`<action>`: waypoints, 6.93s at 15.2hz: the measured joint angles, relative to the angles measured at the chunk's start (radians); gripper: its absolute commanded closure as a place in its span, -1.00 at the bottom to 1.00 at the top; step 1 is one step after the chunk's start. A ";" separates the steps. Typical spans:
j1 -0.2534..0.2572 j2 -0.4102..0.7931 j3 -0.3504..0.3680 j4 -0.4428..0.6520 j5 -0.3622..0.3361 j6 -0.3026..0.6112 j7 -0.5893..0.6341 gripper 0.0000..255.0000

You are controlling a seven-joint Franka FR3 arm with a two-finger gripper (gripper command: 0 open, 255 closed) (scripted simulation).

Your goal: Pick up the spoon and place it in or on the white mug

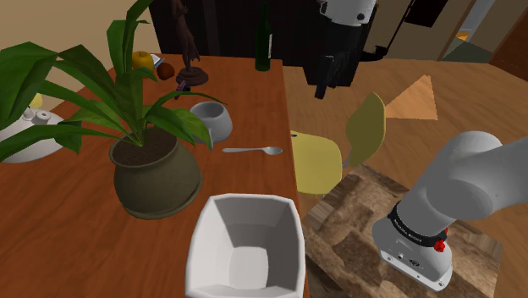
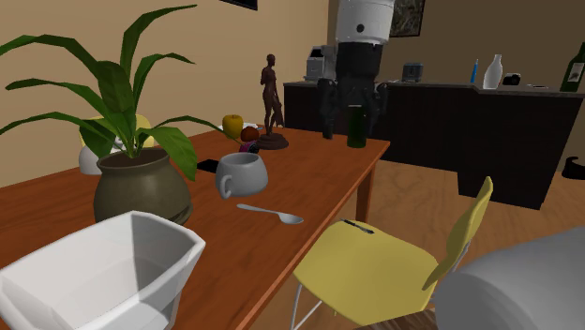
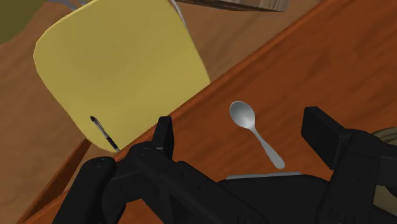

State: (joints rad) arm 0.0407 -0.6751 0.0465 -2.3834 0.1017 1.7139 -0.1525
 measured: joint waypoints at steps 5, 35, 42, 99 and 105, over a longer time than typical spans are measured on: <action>0.042 0.102 0.011 -0.052 0.038 0.194 -0.064 -1.00; 0.192 0.661 0.071 -0.026 0.216 0.850 -0.333 1.00; 0.192 0.661 0.071 -0.026 0.216 0.850 -0.333 1.00; 0.190 1.008 0.071 0.844 0.050 0.341 -0.151 1.00; 0.191 1.023 0.072 0.785 0.054 0.414 -0.163 1.00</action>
State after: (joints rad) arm 0.2315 0.3484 0.1182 -1.5986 0.1556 2.1282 -0.3155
